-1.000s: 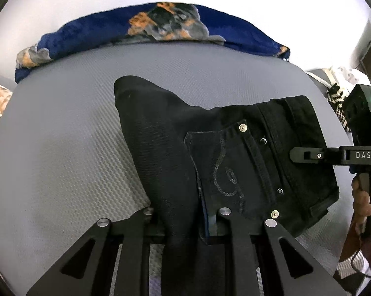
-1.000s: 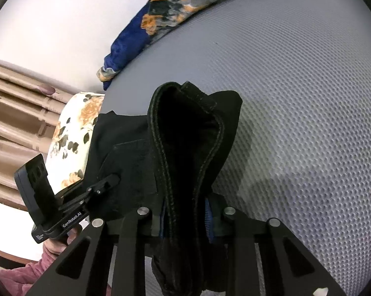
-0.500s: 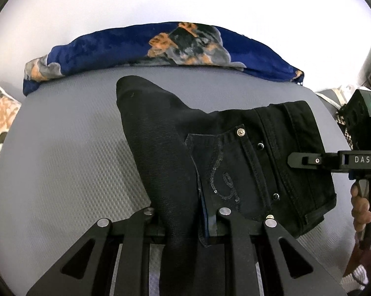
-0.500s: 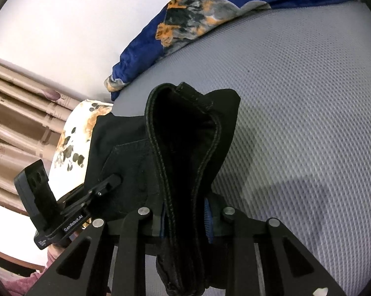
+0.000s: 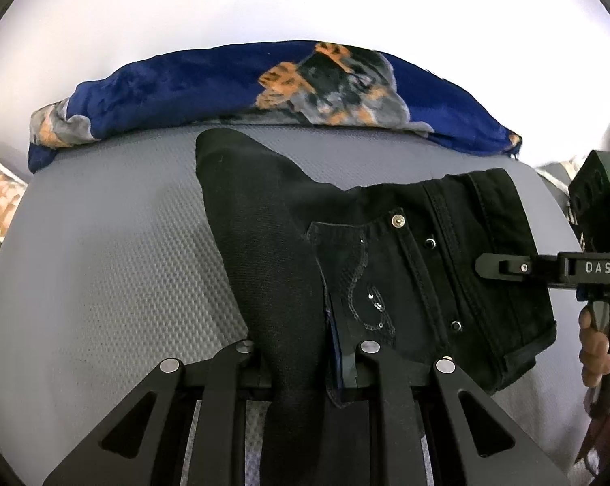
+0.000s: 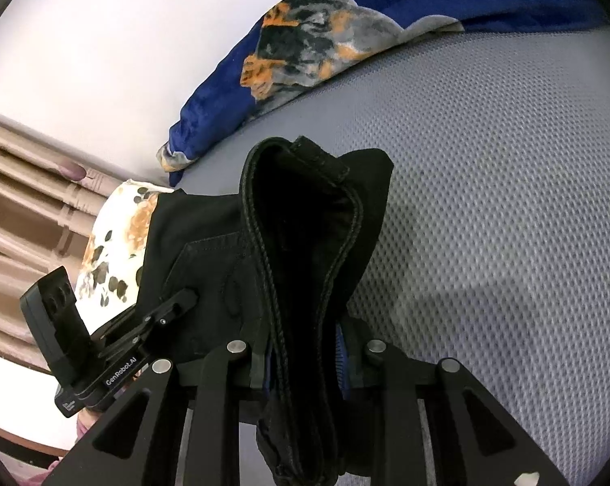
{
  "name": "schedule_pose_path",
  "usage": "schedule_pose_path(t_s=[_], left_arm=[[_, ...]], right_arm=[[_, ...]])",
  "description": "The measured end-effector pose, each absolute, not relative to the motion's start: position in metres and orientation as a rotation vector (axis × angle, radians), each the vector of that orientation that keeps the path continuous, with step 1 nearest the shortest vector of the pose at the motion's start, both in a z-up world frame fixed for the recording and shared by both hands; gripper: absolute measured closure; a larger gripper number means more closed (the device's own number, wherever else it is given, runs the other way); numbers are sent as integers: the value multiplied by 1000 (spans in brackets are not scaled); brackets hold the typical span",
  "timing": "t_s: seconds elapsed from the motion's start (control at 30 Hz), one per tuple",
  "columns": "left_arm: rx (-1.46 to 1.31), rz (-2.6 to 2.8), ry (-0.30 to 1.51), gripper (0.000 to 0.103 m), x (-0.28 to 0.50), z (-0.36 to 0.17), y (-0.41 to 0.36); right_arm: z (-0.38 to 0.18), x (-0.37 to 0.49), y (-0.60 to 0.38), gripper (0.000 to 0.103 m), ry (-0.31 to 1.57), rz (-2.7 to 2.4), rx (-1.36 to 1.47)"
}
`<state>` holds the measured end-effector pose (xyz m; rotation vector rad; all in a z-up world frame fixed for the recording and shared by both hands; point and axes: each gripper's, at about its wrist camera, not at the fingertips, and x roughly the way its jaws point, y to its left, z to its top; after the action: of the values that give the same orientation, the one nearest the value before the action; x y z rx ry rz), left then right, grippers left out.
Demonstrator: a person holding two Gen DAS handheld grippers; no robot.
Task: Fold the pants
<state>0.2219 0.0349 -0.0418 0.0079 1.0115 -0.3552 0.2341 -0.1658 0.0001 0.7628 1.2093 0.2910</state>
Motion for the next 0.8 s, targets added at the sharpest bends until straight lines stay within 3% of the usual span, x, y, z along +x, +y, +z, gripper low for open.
schedule_pose_path(t_s=[0.43, 0.57, 0.8], left_arm=[[1, -334, 1068, 81, 252, -82, 48], [-45, -318, 1113, 69, 258, -97, 55], [-15, -277, 1092, 56, 255, -96, 54]], right_arm=[[-16, 260, -167, 80, 1227, 236, 693], [-25, 260, -153, 65, 1252, 157, 507], [-32, 257, -156, 54, 1247, 111, 489]])
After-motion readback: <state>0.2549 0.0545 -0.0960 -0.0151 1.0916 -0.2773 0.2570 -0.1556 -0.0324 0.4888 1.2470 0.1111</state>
